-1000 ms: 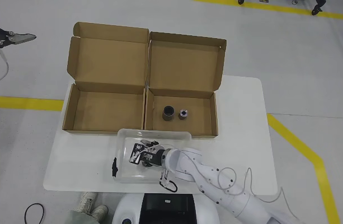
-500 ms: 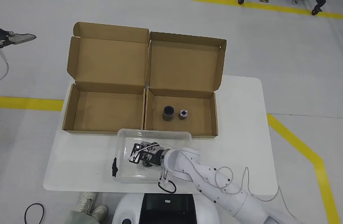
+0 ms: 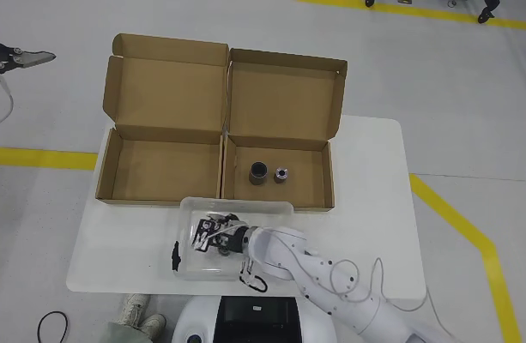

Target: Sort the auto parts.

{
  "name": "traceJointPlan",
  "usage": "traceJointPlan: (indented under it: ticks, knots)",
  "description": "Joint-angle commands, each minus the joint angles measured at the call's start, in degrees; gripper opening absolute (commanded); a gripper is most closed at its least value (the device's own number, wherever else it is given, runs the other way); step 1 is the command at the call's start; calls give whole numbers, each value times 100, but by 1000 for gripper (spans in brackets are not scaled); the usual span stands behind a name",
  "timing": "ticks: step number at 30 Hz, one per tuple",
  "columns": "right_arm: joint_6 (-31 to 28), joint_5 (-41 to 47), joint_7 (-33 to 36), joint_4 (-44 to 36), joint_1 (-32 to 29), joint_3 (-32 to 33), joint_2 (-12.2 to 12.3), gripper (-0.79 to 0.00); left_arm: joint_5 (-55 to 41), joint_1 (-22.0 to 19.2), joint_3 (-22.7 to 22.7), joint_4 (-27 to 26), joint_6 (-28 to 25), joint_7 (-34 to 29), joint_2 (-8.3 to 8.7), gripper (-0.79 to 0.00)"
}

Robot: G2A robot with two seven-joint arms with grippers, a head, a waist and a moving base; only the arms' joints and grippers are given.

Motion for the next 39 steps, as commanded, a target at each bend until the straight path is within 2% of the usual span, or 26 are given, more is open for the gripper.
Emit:
traceJointPlan:
  ticks: [1,5,9,12,19,22,27,39]
  knots:
    - [-40,-50,-142,-143,-61,27,20,-785,0,0,0,0,0,0,0,0]
    - [-319,13,-913,-275,-192,157,82,-785,0,0,0,0,0,0,0,0]
    - [-717,128,-2157,-138,-260,321,144,-785,0,0,0,0,0,0,0,0]
    - [-904,75,-2787,78,-198,363,155,-785,0,0,0,0,0,0,0,0]
    - [-903,90,-4038,373,-19,432,109,-785,0,0,0,0,0,0,0,0]
    - [-908,34,-4287,342,99,485,98,-785,0,0,0,0,0,0,0,0]
    - [-864,-80,-4260,106,321,657,95,-785,0,0,0,0,0,0,0,0]
    - [-839,36,-4930,-278,456,1267,164,-785,0,0,0,0,0,0,0,0]
